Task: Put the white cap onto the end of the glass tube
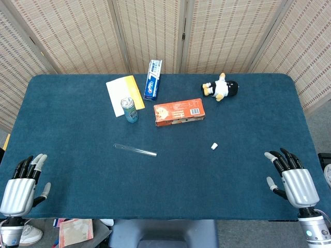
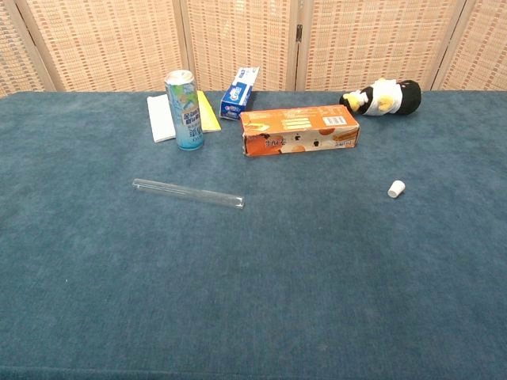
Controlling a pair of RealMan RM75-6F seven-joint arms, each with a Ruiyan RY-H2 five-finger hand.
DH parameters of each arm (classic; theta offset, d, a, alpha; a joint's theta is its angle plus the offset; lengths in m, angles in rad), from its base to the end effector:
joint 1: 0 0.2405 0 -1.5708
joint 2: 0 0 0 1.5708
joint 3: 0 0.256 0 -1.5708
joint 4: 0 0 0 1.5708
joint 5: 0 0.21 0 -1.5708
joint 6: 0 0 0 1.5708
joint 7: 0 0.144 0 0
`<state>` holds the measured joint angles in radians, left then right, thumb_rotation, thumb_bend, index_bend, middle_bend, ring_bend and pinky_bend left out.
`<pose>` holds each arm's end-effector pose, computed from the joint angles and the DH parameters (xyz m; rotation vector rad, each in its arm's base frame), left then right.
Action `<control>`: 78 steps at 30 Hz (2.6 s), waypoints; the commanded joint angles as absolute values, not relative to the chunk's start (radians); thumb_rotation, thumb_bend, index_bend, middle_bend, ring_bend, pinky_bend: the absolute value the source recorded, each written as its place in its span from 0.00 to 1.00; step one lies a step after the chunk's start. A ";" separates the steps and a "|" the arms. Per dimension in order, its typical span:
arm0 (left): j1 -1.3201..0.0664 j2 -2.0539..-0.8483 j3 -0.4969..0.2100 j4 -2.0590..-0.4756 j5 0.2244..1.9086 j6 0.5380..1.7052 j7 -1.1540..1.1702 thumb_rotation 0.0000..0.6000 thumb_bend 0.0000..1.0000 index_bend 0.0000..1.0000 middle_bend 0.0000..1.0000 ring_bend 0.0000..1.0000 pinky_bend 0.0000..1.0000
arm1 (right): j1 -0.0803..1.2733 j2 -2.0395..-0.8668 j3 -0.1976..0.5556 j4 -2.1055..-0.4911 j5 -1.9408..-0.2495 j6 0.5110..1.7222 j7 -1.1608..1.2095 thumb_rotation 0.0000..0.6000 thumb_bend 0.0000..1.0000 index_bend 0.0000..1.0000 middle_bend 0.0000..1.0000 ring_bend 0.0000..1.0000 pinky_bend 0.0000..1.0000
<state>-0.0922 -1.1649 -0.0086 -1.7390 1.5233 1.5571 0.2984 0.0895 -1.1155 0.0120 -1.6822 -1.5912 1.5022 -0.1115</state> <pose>-0.2766 0.1718 0.1383 -1.4340 -0.7733 -0.8436 -0.2863 -0.1725 0.1466 1.4936 -0.8391 0.9140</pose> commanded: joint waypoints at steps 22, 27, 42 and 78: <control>-0.345 -1.196 -0.154 -1.653 1.512 1.284 0.265 1.00 0.39 0.19 0.36 0.35 0.39 | 0.120 -1.092 0.035 -1.719 -1.595 1.466 -0.129 1.00 0.35 0.17 0.17 0.06 0.14; -0.474 -1.227 -0.186 -1.604 1.506 1.136 0.269 1.00 0.39 0.24 0.50 0.56 0.74 | 0.126 -1.089 0.037 -1.733 -1.588 1.455 -0.143 1.00 0.35 0.17 0.17 0.06 0.14; -0.726 -1.415 -0.219 -1.454 1.317 0.838 0.398 1.00 0.39 0.38 0.92 0.92 1.00 | 0.126 -1.084 0.037 -1.746 -1.573 1.444 -0.160 1.00 0.35 0.17 0.17 0.06 0.14; -0.952 -1.699 -0.212 -1.325 0.753 0.854 0.778 0.96 0.36 0.39 1.00 0.99 1.00 | 0.113 -1.082 0.033 -1.715 -1.557 1.449 -0.121 1.00 0.35 0.17 0.17 0.06 0.14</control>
